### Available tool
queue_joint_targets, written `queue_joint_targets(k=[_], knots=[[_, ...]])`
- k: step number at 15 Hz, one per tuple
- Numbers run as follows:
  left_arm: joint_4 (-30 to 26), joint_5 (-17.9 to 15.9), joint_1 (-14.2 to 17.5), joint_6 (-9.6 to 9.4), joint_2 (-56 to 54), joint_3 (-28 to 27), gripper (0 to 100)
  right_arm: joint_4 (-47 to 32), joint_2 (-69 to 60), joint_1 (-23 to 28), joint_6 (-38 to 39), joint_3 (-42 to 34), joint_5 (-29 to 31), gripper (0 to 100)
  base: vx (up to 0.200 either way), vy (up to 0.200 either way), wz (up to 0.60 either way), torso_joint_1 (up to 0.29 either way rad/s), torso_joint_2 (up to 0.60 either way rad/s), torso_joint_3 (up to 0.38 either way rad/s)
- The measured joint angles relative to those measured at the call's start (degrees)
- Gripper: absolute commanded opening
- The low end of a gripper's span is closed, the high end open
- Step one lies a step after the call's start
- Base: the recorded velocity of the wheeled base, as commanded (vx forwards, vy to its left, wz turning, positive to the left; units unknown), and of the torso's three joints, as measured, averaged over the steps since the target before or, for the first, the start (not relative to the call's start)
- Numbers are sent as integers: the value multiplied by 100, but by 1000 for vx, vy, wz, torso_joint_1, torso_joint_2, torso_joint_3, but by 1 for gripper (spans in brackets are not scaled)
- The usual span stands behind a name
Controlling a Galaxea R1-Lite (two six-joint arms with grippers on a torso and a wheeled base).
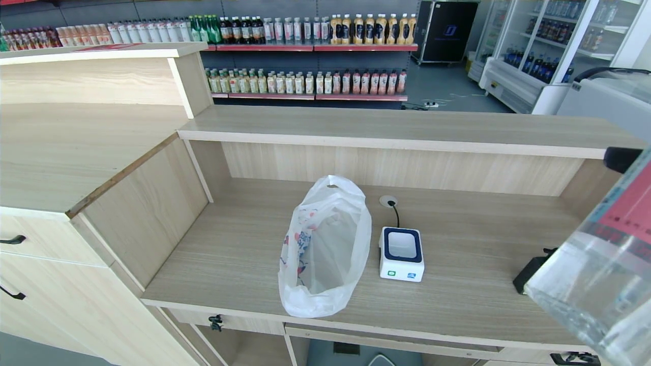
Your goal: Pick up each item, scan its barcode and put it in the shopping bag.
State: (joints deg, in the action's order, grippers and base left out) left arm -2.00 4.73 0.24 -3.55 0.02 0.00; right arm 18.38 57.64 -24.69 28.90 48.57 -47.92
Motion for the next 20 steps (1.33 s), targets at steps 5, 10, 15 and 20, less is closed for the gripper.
queue_joint_targets(k=[5, 10, 15, 20], knots=[[-2, 0, 0, 0, 0, 0, 100, -7, 79, -87, -4, 40, 35, 0, 0, 0, 0, 0, 0, 0], [-2, 0, 0, -1, 0, 0, 100, 26, 265, -317, 2, 157, 40, 0, 0, 0, 0, 0, 0, 0], [0, 0, 0, 0, 0, 0, 100, 247, 667, -642, -105, 377, 40, 0, 0, 0, 0, 0, 0, 0], [-2, 0, 0, 2, 0, 0, 100, 294, 1044, -878, -135, 518, 33, 0, 0, 0, 0, 0, 0, 0]])
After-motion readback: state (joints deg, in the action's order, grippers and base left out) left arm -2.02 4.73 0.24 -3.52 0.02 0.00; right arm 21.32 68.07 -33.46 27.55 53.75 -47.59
